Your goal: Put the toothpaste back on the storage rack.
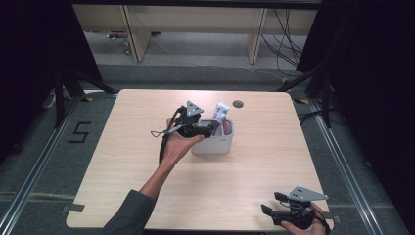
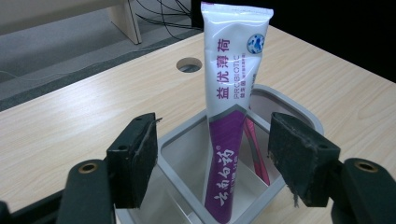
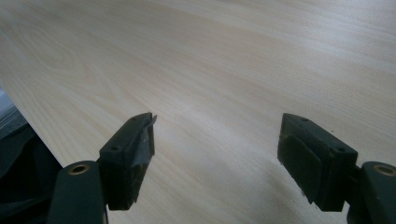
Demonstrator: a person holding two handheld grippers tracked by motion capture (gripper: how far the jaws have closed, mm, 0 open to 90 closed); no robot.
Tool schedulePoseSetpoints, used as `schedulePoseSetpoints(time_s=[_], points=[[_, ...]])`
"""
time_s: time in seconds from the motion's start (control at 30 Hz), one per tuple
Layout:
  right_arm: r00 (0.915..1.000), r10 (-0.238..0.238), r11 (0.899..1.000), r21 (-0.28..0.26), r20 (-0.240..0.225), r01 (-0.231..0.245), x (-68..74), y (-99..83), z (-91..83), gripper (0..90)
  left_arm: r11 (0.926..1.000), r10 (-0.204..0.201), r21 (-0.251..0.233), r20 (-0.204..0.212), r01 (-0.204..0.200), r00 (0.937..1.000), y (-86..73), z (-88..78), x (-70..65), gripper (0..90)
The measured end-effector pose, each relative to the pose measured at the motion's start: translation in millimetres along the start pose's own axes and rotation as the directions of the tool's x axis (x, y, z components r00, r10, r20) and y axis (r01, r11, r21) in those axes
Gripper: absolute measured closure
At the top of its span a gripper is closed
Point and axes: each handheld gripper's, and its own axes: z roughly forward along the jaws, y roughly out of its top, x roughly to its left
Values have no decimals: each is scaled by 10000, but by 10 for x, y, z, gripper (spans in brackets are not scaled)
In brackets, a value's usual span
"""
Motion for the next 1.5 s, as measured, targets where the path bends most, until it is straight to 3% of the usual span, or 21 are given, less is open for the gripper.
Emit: schedulePoseSetpoints(time_s=[0.2,0.53,0.73,0.9,0.93,1.0,1.07,1.1,1.17,1.23,1.5], points=[[9997,233,9997,38,-108,-232,17,-6,6,280,10000,-72,8,33,72,10000,-17,-56,28,302],[9999,-45,10000,-34,-123,44,-6,-4,17,280,9993,-359,-44,103,360,9993,-93,-174,120,258],[9997,149,9999,80,-213,-147,4,-5,19,280,9981,-593,-189,63,594,9982,-135,-245,181,241],[10000,-68,10000,-25,-58,68,-4,-5,15,280,9986,-487,-208,66,488,9988,-150,-335,212,234],[9998,202,9998,46,-72,-202,14,-7,11,280,9979,-565,-303,90,567,9984,-154,-345,211,233],[9999,146,9999,43,-85,-145,4,-6,14,280,9981,-532,-318,60,534,9986,-160,-374,219,231],[9987,492,9986,187,-123,-489,35,-7,7,280,9986,-424,-303,56,425,9991,-172,-404,239,230],[9999,136,9999,61,-67,-136,11,-4,12,280,9975,-566,-421,73,569,9984,-183,-406,237,230],[9999,-37,10000,-39,-109,37,-5,-5,19,280,9974,-586,-423,76,589,9983,-210,-425,246,230],[9997,225,9997,43,-72,-225,16,-8,12,279,9977,-543,-410,94,546,9985,-242,-445,260,230],[9997,233,9997,78,-105,-232,8,-8,20,279,9976,-441,-535,81,445,9990,-343,-552,292,228]])
